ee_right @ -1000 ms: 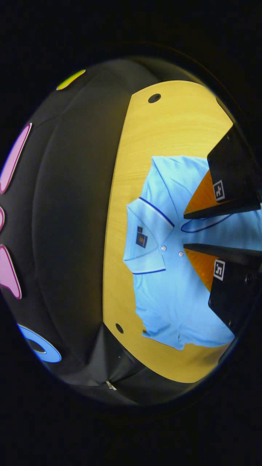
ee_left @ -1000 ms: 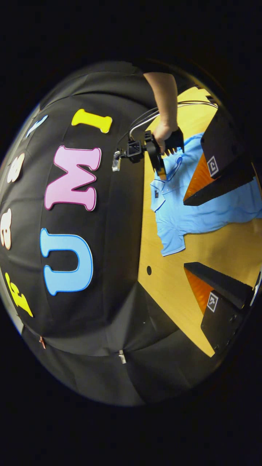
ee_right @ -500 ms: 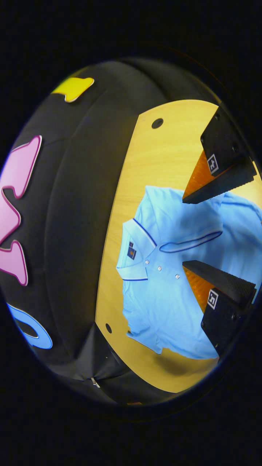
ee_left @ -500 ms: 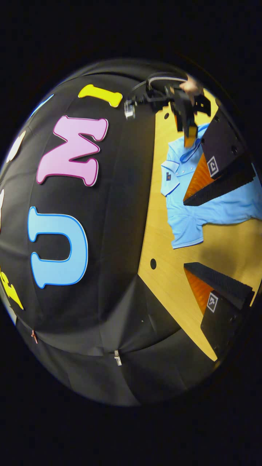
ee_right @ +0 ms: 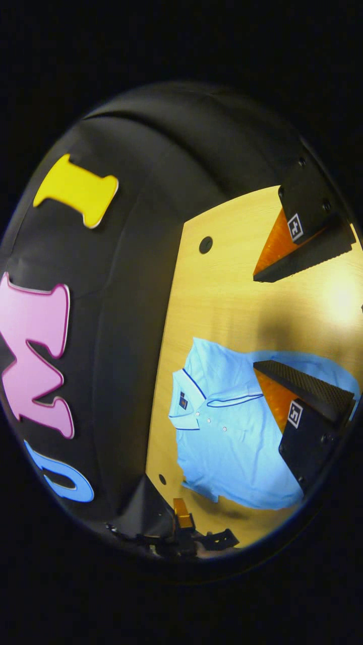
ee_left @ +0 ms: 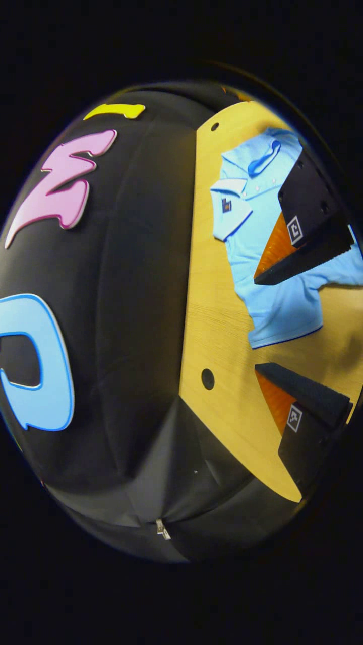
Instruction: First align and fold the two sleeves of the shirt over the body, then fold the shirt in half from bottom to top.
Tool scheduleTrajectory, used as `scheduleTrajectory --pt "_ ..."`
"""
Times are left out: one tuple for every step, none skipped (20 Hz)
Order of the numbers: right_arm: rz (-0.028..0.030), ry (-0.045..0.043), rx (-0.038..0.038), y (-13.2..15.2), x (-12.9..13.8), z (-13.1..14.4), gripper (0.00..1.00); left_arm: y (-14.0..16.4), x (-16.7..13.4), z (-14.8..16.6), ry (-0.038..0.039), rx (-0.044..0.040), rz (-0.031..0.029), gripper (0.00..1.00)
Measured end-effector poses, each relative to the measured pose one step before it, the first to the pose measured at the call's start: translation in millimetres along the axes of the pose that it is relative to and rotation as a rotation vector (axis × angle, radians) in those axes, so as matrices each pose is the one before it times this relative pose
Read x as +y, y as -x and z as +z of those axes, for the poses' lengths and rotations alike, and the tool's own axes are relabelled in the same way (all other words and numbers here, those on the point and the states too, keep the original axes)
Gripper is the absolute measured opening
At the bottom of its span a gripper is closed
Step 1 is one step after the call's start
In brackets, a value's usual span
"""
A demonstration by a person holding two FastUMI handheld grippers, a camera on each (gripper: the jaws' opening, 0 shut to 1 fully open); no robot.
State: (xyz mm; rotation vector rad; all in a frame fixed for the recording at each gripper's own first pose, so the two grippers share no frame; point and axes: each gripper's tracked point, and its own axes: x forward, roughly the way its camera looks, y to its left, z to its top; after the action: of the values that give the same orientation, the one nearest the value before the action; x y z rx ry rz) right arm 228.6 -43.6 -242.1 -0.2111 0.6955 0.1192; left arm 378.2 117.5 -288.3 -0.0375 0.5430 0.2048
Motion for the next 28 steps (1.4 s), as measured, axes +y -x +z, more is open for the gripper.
scheduleTrajectory --pt "-0.00701 -0.02255 0.00797 3.6 -8.46 -5.86 0.98 -17.82 2.4 -6.32 0.00478 0.01259 -0.00206 0.99" --pt "-0.01118 -0.01423 0.01035 2.11 -8.86 -5.56 0.97 -15.22 1.21 -6.29 0.00332 0.01962 -0.00471 0.98" --pt "-0.01265 -0.00991 0.00778 -0.98 -8.19 -5.7 0.97 -14.02 4.48 -6.63 0.00105 0.01425 0.00756 0.98" --pt "-0.0136 -0.00512 0.00254 -0.22 -7.23 -4.43 0.98 -10.67 3.03 -4.83 -0.00385 0.0107 0.00446 0.98" --pt "-0.01324 -0.00269 0.00198 -1.19 -6.83 -3.33 0.98 -8.42 2.87 -4.46 -0.006 0.00685 0.00628 0.98" --pt "-0.01242 -0.00653 0.00039 -0.23 -5.46 -2.68 0.98 -5.99 0.96 -2.45 -0.00549 0.00274 0.0007 0.98" --pt "-0.00199 -0.01151 0.00186 -0.73 -2.25 -1.94 0.98 -4.91 1.17 -2.89 -0.00348 0.0027 0.00154 0.97" --pt "0.0004 -0.01413 0.00123 -0.4 -1.53 -1.92 0.98 -4.1 -1.5 -2.72 -0.00066 0.01144 -0.00806 0.95" --pt "-0.0023 -0.01285 0.00231 -1.86 -1.94 -2.04 0.98 -1.92 -1.29 -2.44 0.00645 0.00334 -0.00796 0.92" --pt "-0.00179 -0.01054 0.0016 -1.06 -1.0 -1.4 0.98 -2.04 -0.87 3.51 0.00071 -0.01155 -0.00724 0.91" --pt "-0.00167 -0.00926 0.00026 -0.16 -1.57 -2.09 0.98 0.37 -2.04 -1.11 -0.00084 0.00901 -0.01131 0.89" --pt "-0.00053 -0.00847 0.00164 -0.64 0.2 -2.0 0.98 0.36 -2.84 0.84 -0.00264 0.00206 -0.00896 0.87" --pt "0.00458 -0.01014 0.00666 -0.31 1.93 -3.07 0.98 -1.68 -3.52 -0.87 -0.00621 0.0043 -0.01656 0.8" --pt "0.00815 -0.01024 0.00527 -0.64 2.73 -2.61 0.98 -1.38 -4.3 -0.73 -0.00971 0.00362 -0.01457 0.7" --pt "0.00542 -0.00748 0.00359 -0.19 1.49 -2.9 0.98 -1.08 -4.21 0.43 -0.00526 -0.00041 -0.01299 0.52" --pt "0.00398 -0.00346 0.00243 -0.76 1.58 -2.11 0.98 -1.36 -4.94 1.05 -0.0004 -0.00171 -0.01748 0.35" --pt "0.00281 -0.00212 0.00361 -0.09 0.98 -2.77 0.98 0.99 -2.3 1.71 -0.004 -0.00187 -0.00703 0.17" --pt "0.00397 -0.00464 0.00525 -0.86 1.28 -2.38 0.98 -0.66 0.39 0.18 -0.01295 0.00253 0.00135 0.14" --pt "0.00601 -0.00885 0.00116 0.43 1.56 -0.92 0.98 0.68 1.06 -0.8 -0.02293 0.01179 0.0036 0.03" --pt "0.00702 -0.00892 -0.00072 0.18 1.25 -0.17 0.98 0.55 -3.0 0.94 -0.02194 0.01017 0.0047 0.07" --pt "0.00189 -0.00635 -0.00132 -0.47 -0.28 -0.43 0.98 1.67 -3.39 0.74 -0.01806 0.01367 -0.00094 0.06" --pt "-0.00067 -0.00403 -0.00168 0.14 -1.47 -0.04 0.98 3.67 -4.4 3.27 -0.01342 0.00254 -0.00155 0.06" --pt "0.00087 -0.00482 -0.00245 0.45 -0.67 0.3 0.98 5.02 -4.84 6.99 -0.00785 -0.0102 -0.00726 0.06" --pt "0.00324 -0.00643 0.0005 0.61 -0.61 0.68 0.98 5.59 -7.32 9.63 -0.00359 -0.02047 -0.01428 0.06" --pt "0.00398 -0.00742 0.00361 -0.43 0.32 -0.92 0.98 6.24 -12.37 9.55 -0.00077 -0.01511 -0.02631 0.06" --pt "0.00553 -0.01627 0.0097 0.34 0.09 -1.57 0.98 5.08 -14.24 8.59 0.00196 -0.00765 -0.02891 0.06" --pt "0.00733 -0.0209 0.00788 0.46 1.16 -0.68 0.98 6.05 -12.15 8.64 0.00384 -0.01229 -0.02655 0.06" --pt "0.00538 -0.01578 0.00067 0.69 0.47 0.59 0.98 6.91 -15.36 9.7 0.00646 -0.00858 -0.03309 0.06"
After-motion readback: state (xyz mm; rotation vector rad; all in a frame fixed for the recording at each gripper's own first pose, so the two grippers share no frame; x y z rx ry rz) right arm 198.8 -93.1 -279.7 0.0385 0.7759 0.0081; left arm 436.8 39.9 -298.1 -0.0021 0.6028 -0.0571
